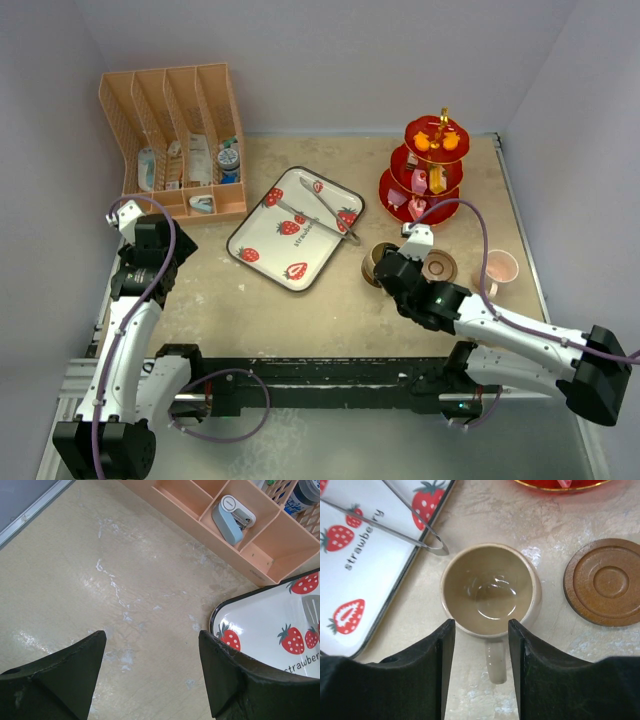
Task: Serve the afternoon tea
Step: Place the cup on the coaster.
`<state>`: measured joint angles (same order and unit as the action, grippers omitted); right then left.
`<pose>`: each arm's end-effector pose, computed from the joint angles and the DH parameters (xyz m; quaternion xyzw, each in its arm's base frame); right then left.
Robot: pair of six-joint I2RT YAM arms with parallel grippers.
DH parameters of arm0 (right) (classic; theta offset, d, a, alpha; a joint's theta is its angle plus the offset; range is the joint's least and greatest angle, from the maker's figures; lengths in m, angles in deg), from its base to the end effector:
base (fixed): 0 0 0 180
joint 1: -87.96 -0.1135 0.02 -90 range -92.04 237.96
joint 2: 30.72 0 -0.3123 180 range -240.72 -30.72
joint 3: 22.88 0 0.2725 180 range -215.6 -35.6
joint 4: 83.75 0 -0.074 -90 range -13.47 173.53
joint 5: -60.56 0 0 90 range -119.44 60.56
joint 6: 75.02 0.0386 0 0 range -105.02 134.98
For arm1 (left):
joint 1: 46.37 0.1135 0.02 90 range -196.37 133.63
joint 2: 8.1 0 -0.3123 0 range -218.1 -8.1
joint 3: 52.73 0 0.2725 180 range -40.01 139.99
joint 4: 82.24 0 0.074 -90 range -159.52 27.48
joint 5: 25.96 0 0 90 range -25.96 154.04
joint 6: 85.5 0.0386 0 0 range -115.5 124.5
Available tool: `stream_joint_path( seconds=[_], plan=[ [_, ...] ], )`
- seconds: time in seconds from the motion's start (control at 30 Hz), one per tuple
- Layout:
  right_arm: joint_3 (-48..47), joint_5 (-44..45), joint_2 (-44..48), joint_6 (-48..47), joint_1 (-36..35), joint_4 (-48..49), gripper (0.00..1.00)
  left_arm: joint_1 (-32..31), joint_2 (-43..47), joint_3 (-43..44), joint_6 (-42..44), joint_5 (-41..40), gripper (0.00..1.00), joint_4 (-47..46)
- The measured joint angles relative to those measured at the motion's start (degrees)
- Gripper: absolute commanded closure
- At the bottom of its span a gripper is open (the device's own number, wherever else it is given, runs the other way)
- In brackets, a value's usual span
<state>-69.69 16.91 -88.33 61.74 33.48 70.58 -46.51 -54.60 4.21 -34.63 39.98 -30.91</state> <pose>0.1397 0.1476 0.2663 0.1216 0.8309 0.0971 0.5343 0.1556 0.0154 0.3179 -0.3785 0.8097 0.0420 0.4465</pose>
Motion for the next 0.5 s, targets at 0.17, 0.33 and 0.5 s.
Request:
stream_joint_path(
  seconds=[0.17, 0.33, 0.5],
  plan=[
    [-3.6, 1.0, 4.7, 1.2, 0.0, -4.0, 0.33, 0.0, 0.0, 0.0, 0.0, 0.0, 0.27, 0.0],
    [-10.9, 1.2, 5.9, -0.5, 5.4, -7.7, 0.34, 0.0, -0.1, 0.0, 0.7, 0.0, 0.27, 0.0],
    [-16.0, -4.7, 0.9, -3.0, 24.2, -11.0, 0.37, 0.0, -0.2, 0.0, 0.8, 0.0, 0.27, 0.0]
  ],
)
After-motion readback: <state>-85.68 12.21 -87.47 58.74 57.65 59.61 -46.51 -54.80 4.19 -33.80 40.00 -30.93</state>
